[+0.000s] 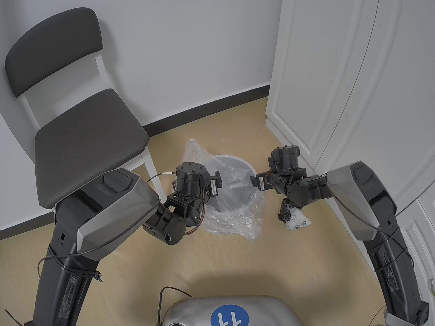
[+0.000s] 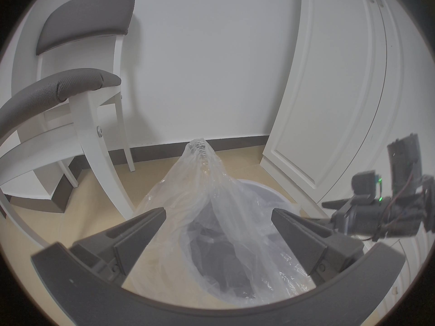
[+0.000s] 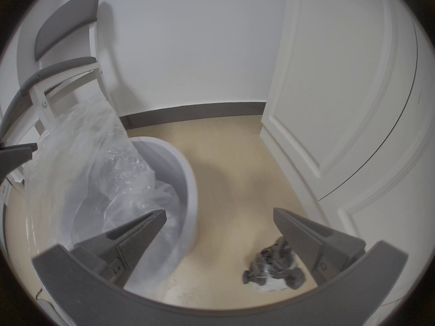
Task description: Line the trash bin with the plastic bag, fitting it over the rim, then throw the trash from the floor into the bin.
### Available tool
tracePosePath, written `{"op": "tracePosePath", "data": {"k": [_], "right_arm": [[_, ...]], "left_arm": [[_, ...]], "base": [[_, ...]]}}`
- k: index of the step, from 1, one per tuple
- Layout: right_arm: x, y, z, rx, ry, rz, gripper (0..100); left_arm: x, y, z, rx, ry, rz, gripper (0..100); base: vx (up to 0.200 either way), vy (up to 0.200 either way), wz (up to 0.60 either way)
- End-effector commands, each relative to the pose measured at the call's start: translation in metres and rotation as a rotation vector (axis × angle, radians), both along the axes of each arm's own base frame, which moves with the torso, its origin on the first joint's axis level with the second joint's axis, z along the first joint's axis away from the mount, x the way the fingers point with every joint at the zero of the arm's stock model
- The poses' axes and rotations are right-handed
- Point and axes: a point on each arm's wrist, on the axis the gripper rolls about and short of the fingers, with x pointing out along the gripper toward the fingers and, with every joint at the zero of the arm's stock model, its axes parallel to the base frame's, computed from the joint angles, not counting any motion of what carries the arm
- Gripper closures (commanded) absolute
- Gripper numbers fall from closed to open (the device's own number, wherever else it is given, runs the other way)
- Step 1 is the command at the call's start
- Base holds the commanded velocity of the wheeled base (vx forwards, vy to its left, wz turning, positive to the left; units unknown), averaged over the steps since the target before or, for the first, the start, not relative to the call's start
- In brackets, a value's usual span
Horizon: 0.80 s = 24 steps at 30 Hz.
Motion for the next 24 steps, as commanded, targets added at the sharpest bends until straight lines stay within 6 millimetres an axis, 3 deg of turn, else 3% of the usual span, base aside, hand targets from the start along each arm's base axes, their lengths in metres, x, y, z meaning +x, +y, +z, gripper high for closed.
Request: {"op": "tracePosePath", "data": {"k": [1, 11, 15, 24], "right_arm": [[0.001, 0.013, -0.051, 0.017, 0.066, 0.037, 0], [0.005, 0.01, -0.071, 0.057, 0.022, 0.072, 0], [0.008, 0.009, -0.06, 0.087, -0.027, 0.072, 0], [0.007, 0.013, -0.007, 0.102, -0.094, 0.072, 0]], "left_arm": [[0.0, 0.0, -0.002, 0.001, 0.002, 0.001, 0], [0.001, -0.001, -0.002, -0.002, -0.003, -0.001, 0], [0.001, 0.0, -0.001, -0.01, -0.019, 0.0, 0], [0.001, 0.0, 0.001, -0.011, -0.02, 0.0, 0]], "base": [[0.0, 0.0, 0.0], [0.0, 0.0, 0.0], [0.0, 0.0, 0.0], [0.0, 0.0, 0.0]]}}
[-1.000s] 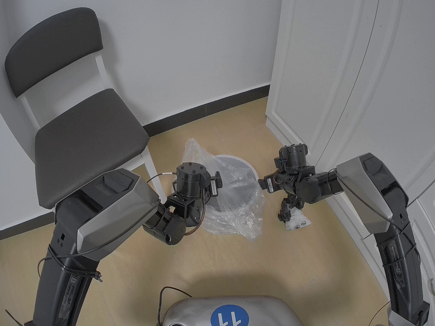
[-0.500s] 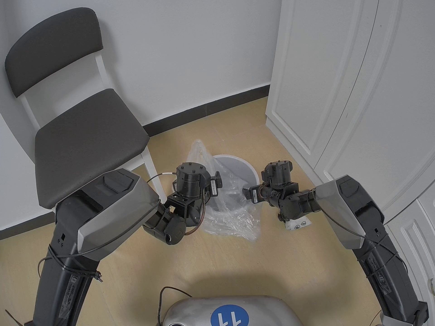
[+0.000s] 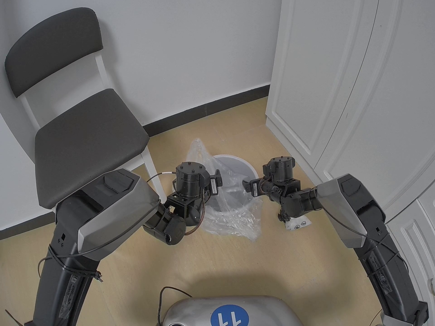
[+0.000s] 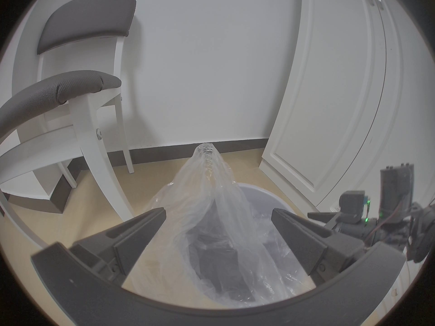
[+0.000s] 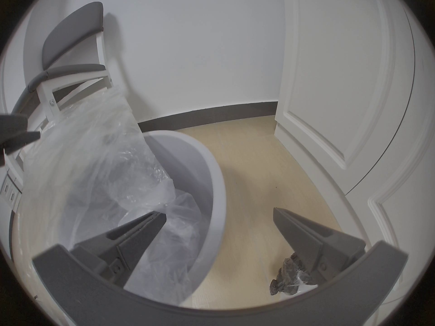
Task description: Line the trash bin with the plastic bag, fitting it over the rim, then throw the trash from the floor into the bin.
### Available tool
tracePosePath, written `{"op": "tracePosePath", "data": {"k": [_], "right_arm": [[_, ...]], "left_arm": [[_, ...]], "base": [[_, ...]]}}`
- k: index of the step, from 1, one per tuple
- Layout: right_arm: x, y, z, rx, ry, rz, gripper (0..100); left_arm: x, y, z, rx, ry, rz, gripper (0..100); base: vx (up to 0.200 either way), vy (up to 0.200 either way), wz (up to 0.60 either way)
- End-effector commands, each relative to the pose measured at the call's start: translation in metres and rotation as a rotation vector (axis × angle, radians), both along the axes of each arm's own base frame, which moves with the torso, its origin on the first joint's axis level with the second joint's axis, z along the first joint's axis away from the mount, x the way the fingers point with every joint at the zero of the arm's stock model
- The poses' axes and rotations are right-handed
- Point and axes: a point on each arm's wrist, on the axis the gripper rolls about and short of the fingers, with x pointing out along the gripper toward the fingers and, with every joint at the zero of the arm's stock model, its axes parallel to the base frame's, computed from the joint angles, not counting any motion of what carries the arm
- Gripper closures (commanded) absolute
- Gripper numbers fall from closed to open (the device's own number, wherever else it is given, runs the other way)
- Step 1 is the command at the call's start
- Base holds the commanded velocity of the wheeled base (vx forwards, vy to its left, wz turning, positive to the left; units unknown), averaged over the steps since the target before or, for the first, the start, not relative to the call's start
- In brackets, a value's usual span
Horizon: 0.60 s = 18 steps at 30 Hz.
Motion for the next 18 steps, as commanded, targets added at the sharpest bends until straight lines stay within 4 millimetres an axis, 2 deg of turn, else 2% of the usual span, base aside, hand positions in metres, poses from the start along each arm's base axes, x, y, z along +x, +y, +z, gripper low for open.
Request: {"op": "tracePosePath", "data": {"k": [1, 5, 14, 17, 18], "right_arm": [[-0.001, 0.001, 0.034, 0.004, -0.043, 0.002, 0], [-0.006, -0.001, 0.037, -0.022, -0.022, 0.0, 0], [-0.026, -0.01, 0.069, -0.075, -0.012, 0.002, 0], [-0.031, -0.008, 0.074, -0.073, -0.013, 0.009, 0], [-0.037, -0.002, 0.077, -0.075, -0.013, 0.025, 0]], "left_arm": [[0.0, 0.0, 0.001, 0.0, 0.0, 0.001, 0], [0.0, 0.001, 0.001, 0.0, 0.0, 0.002, 0], [0.001, 0.003, 0.002, -0.001, -0.002, 0.007, 0], [0.001, 0.004, 0.003, -0.002, -0.003, 0.009, 0], [0.002, 0.005, 0.004, -0.004, -0.007, 0.012, 0]], "base": [[0.0, 0.0, 0.0], [0.0, 0.0, 0.0], [0.0, 0.0, 0.0], [0.0, 0.0, 0.0], [0.0, 0.0, 0.0]]}}
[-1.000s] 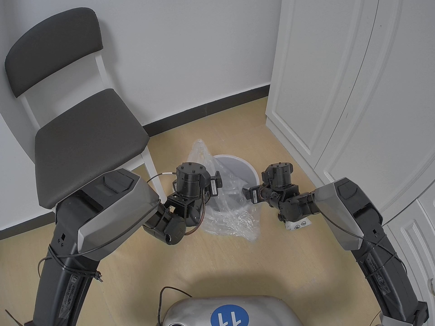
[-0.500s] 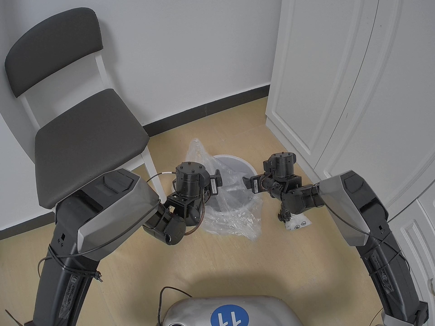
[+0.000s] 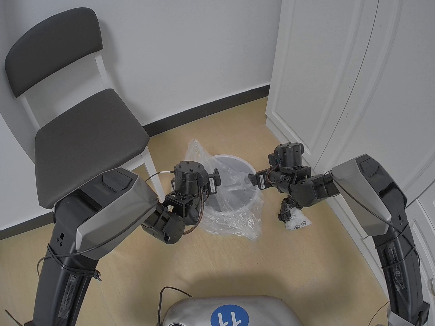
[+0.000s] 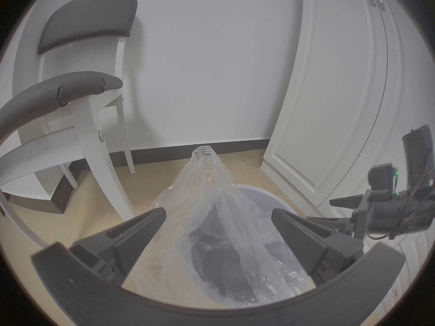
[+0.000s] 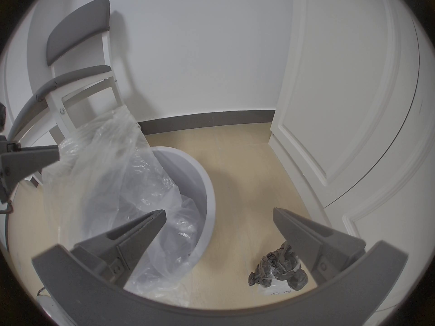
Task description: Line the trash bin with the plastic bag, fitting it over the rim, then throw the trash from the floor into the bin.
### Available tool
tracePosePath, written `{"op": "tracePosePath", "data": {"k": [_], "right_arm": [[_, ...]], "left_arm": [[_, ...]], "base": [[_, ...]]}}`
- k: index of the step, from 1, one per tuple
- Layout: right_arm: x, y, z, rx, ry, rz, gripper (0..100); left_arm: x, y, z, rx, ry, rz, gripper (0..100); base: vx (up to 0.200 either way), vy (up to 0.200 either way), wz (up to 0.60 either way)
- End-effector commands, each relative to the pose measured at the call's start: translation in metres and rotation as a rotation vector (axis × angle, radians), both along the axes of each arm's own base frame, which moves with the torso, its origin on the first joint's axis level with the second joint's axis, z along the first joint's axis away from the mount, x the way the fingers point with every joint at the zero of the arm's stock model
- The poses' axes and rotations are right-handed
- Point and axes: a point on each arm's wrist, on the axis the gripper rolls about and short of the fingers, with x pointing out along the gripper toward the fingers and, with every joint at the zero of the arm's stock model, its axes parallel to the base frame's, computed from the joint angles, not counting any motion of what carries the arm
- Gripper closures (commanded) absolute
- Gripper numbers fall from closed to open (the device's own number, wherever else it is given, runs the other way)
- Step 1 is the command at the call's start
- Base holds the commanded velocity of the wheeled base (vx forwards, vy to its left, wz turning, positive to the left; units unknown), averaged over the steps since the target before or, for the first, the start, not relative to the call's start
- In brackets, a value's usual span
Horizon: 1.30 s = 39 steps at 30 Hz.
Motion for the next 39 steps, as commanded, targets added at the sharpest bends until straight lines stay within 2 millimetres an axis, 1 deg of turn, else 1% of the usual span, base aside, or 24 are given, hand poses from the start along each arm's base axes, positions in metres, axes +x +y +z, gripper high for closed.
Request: {"op": "tracePosePath", "data": {"k": [1, 4, 6, 7, 10, 11, 12, 13, 15, 16, 18, 19, 20, 22, 23, 24, 29, 30, 32, 34, 39], "right_arm": [[-0.016, 0.012, 0.025, 0.005, -0.023, 0.033, 0], [-0.027, 0.028, 0.025, -0.018, -0.017, 0.056, 0], [-0.034, 0.04, 0.025, -0.045, -0.026, 0.068, 0], [-0.035, 0.042, 0.025, -0.054, -0.029, 0.071, 0], [-0.047, 0.063, 0.022, -0.099, -0.034, 0.121, 0], [-0.047, 0.063, 0.022, -0.099, -0.034, 0.121, 0], [-0.052, 0.073, 0.019, -0.124, -0.03, 0.147, 0], [-0.053, 0.074, 0.018, -0.126, -0.03, 0.148, 0], [-0.057, 0.083, 0.007, -0.162, -0.021, 0.172, 0], [-0.057, 0.083, 0.007, -0.162, -0.021, 0.172, 0], [-0.061, 0.09, -0.005, -0.192, -0.007, 0.194, 0], [-0.06, 0.09, -0.006, -0.193, -0.007, 0.194, 0], [-0.06, 0.092, -0.016, -0.212, 0.003, 0.2, 0], [-0.057, 0.094, -0.023, -0.224, 0.002, 0.197, 0], [-0.057, 0.094, -0.023, -0.224, 0.002, 0.197, 0], [-0.056, 0.099, -0.029, -0.224, -0.003, 0.197, 0], [-0.052, 0.106, -0.032, -0.213, -0.023, 0.202, 0], [-0.052, 0.111, -0.031, -0.205, -0.032, 0.208, 0], [-0.052, 0.111, -0.031, -0.205, -0.032, 0.208, 0], [-0.059, 0.118, -0.024, -0.198, -0.039, 0.222, 0], [-0.065, 0.125, -0.022, -0.198, -0.044, 0.238, 0]], "left_arm": [[0.0, 0.001, 0.005, -0.006, -0.009, 0.003, 0], [0.002, 0.006, 0.009, -0.007, -0.014, 0.013, 0], [0.004, 0.01, 0.015, -0.013, -0.025, 0.023, 0], [0.004, 0.011, 0.017, -0.015, -0.028, 0.023, 0], [0.004, 0.013, 0.02, -0.018, -0.033, 0.027, 0], [0.004, 0.013, 0.02, -0.018, -0.033, 0.027, 0], [0.004, 0.013, 0.02, -0.017, -0.032, 0.027, 0], [0.004, 0.013, 0.02, -0.017, -0.032, 0.027, 0], [0.004, 0.012, 0.018, -0.015, -0.028, 0.026, 0], [0.004, 0.012, 0.018, -0.015, -0.028, 0.026, 0], [0.004, 0.012, 0.017, -0.014, -0.026, 0.026, 0], [0.004, 0.012, 0.017, -0.014, -0.026, 0.026, 0], [0.004, 0.012, 0.017, -0.014, -0.026, 0.026, 0], [0.004, 0.012, 0.017, -0.014, -0.026, 0.026, 0], [0.004, 0.012, 0.017, -0.014, -0.026, 0.026, 0], [0.004, 0.012, 0.018, -0.015, -0.029, 0.026, 0], [0.004, 0.012, 0.019, -0.016, -0.03, 0.026, 0], [0.004, 0.013, 0.019, -0.017, -0.032, 0.027, 0], [0.004, 0.013, 0.019, -0.017, -0.032, 0.027, 0], [0.004, 0.014, 0.02, -0.018, -0.033, 0.029, 0], [0.004, 0.014, 0.02, -0.018, -0.033, 0.029, 0]], "base": [[0.0, 0.0, 0.0], [0.0, 0.0, 0.0], [0.0, 0.0, 0.0], [0.0, 0.0, 0.0], [0.0, 0.0, 0.0], [0.0, 0.0, 0.0], [0.0, 0.0, 0.0], [0.0, 0.0, 0.0], [0.0, 0.0, 0.0], [0.0, 0.0, 0.0], [0.0, 0.0, 0.0], [0.0, 0.0, 0.0], [0.0, 0.0, 0.0], [0.0, 0.0, 0.0], [0.0, 0.0, 0.0], [0.0, 0.0, 0.0], [0.0, 0.0, 0.0], [0.0, 0.0, 0.0], [0.0, 0.0, 0.0], [0.0, 0.0, 0.0], [0.0, 0.0, 0.0]]}}
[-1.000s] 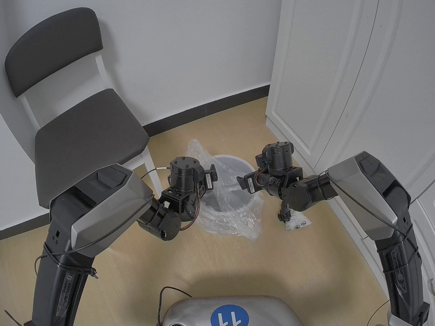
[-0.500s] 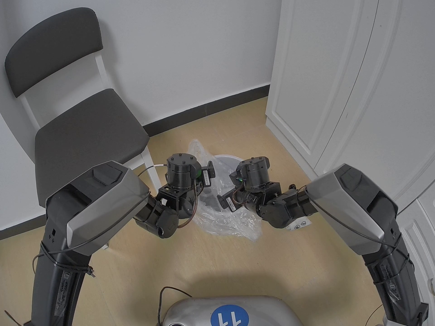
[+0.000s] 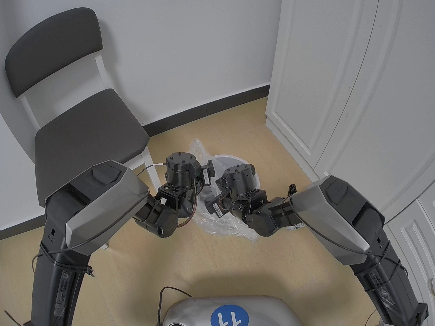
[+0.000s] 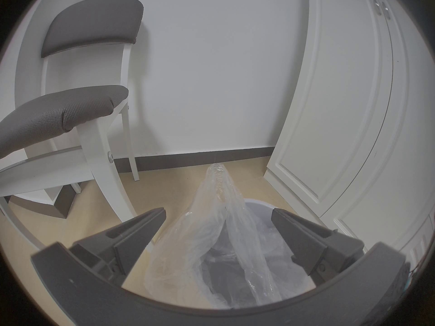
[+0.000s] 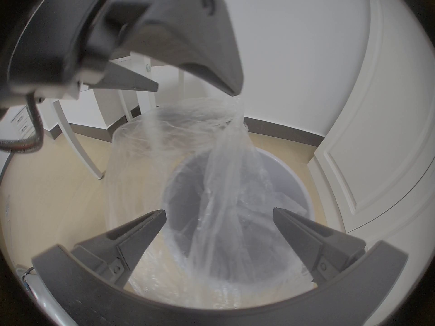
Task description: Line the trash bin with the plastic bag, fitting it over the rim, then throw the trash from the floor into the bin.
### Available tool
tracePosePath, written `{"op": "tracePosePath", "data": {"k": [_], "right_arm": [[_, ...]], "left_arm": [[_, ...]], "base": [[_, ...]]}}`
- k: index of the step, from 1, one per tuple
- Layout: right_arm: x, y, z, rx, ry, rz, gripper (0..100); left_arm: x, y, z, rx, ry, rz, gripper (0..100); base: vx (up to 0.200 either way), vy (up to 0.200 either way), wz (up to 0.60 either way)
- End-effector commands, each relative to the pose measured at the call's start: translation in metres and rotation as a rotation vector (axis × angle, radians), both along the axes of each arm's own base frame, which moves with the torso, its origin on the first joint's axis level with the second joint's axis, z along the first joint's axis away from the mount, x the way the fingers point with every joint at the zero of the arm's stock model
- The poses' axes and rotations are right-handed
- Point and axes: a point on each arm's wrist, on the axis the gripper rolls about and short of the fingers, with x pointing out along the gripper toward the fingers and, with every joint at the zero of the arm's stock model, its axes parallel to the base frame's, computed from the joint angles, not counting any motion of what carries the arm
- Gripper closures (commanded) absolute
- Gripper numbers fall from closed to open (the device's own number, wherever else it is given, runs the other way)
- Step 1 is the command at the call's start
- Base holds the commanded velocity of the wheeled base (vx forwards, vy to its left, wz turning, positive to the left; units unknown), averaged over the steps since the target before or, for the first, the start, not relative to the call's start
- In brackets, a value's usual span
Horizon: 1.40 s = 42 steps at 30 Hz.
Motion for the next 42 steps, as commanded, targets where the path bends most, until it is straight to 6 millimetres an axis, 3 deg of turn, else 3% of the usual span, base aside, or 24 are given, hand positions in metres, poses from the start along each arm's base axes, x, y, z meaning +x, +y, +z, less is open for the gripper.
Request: {"op": "tracePosePath", "data": {"k": [1, 9, 15, 16, 22, 28, 34, 42], "right_arm": [[-0.004, 0.005, -0.002, -0.005, 0.004, 0.013, 0], [0.016, -0.011, -0.024, -0.009, 0.012, -0.034, 0], [0.024, -0.012, -0.023, 0.011, -0.012, -0.042, 0], [0.023, -0.009, -0.021, 0.018, -0.019, -0.038, 100], [0.016, 0.005, -0.002, 0.077, -0.04, -0.024, 100], [0.023, -0.004, 0.025, 0.103, -0.079, -0.041, 100], [0.05, -0.046, 0.045, 0.127, -0.125, -0.124, 100], [0.075, -0.095, 0.045, 0.133, -0.122, -0.194, 100]], "left_arm": [[0.0, 0.0, 0.001, -0.001, -0.001, 0.002, 0], [0.0, 0.0, 0.0, -0.001, 0.0, 0.002, 0], [0.001, 0.001, 0.001, -0.002, -0.003, 0.005, 0], [0.001, 0.001, 0.001, -0.002, -0.003, 0.003, 0], [0.001, 0.001, 0.001, -0.005, -0.005, 0.005, 0], [0.003, 0.004, 0.002, -0.006, -0.007, 0.011, 0], [0.003, 0.006, 0.009, -0.013, -0.023, 0.015, 0], [0.002, 0.008, 0.018, -0.024, -0.039, 0.017, 0]], "base": [[0.0, 0.0, 0.0], [0.0, 0.0, 0.0], [0.0, 0.0, 0.0], [0.0, 0.0, 0.0], [0.0, 0.0, 0.0], [0.0, 0.0, 0.0], [0.0, 0.0, 0.0], [0.0, 0.0, 0.0]]}}
